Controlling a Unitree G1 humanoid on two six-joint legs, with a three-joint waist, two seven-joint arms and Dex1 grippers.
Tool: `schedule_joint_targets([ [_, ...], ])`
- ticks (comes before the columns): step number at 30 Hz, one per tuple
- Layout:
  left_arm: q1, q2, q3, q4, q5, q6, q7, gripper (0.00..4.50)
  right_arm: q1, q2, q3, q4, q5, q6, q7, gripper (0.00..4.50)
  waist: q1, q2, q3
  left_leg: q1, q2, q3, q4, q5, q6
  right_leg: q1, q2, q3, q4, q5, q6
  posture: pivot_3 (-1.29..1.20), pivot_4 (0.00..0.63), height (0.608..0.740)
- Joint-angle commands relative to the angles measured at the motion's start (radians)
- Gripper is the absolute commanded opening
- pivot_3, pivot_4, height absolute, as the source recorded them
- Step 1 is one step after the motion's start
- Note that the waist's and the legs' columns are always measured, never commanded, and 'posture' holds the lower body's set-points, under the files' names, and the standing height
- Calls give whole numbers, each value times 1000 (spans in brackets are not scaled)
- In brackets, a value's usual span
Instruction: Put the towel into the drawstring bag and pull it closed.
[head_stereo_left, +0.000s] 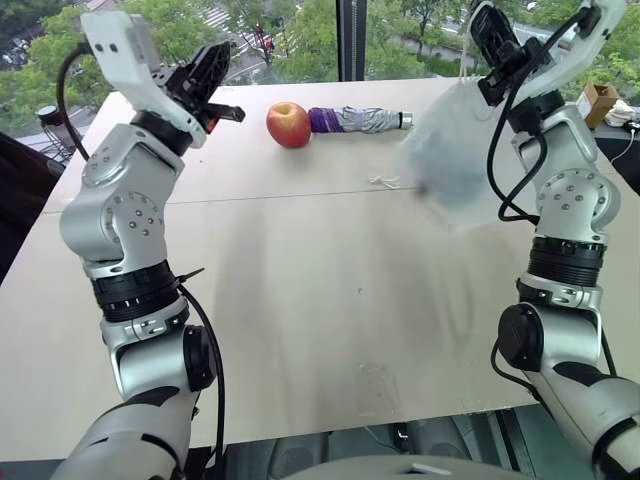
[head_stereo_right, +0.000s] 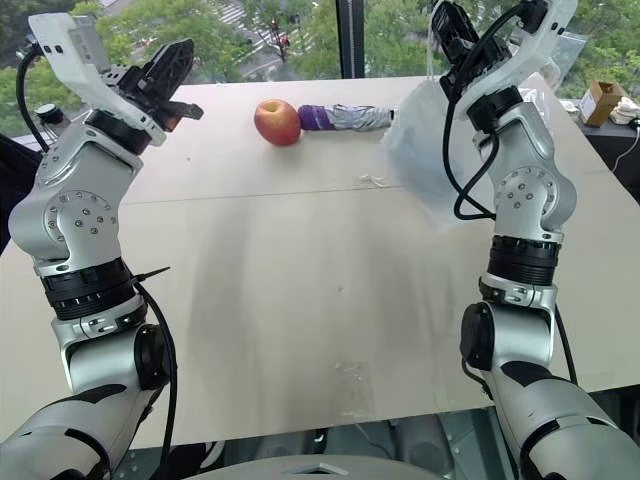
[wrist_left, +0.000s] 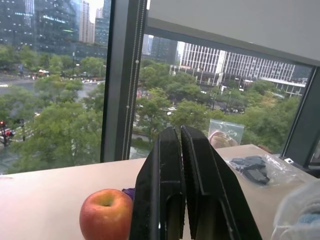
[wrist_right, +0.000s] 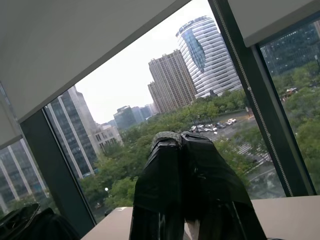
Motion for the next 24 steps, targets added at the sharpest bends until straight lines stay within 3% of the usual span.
schedule_joint_targets([
  [1, 52, 21, -55, -15, 27, -5, -24, 129, -29, -13, -3, -53, 31, -5, -1, 0, -1, 0, 0, 0, 0, 0, 0, 0, 0, 0, 0, 0, 0, 0, 0, 0, 150, 740],
  [7, 149, 16, -225, 19, 124, -48, -80, 129, -22, -15, 26, -92, 57, 31, 16, 0, 0, 0, 0, 0, 0, 0, 0, 0, 0, 0, 0, 0, 0, 0, 0, 0, 150, 740],
  [11, 132, 23, -422, 216, 326, -242, -151, 1637, -11, -20, 45, -121, 80, 64, 30, 0, 3, 0, 0, 0, 0, 0, 0, 0, 0, 0, 0, 0, 0, 0, 0, 0, 150, 740],
  [18, -37, -72, -518, 681, 452, -570, -256, 1637, 12, -37, 78, -185, 116, 120, 54, 0, 5, 0, 0, -1, 0, 0, 0, 0, 0, -1, 0, 0, 0, 0, 0, 0, 150, 740],
  [24, -143, -129, -536, 888, 500, -719, -339, 1637, 57, -52, 84, -263, 154, 168, 38, 0, 3, 0, 0, -3, 0, 0, 0, 0, 0, -2, 0, -1, -1, 0, 0, 0, 150, 740],
])
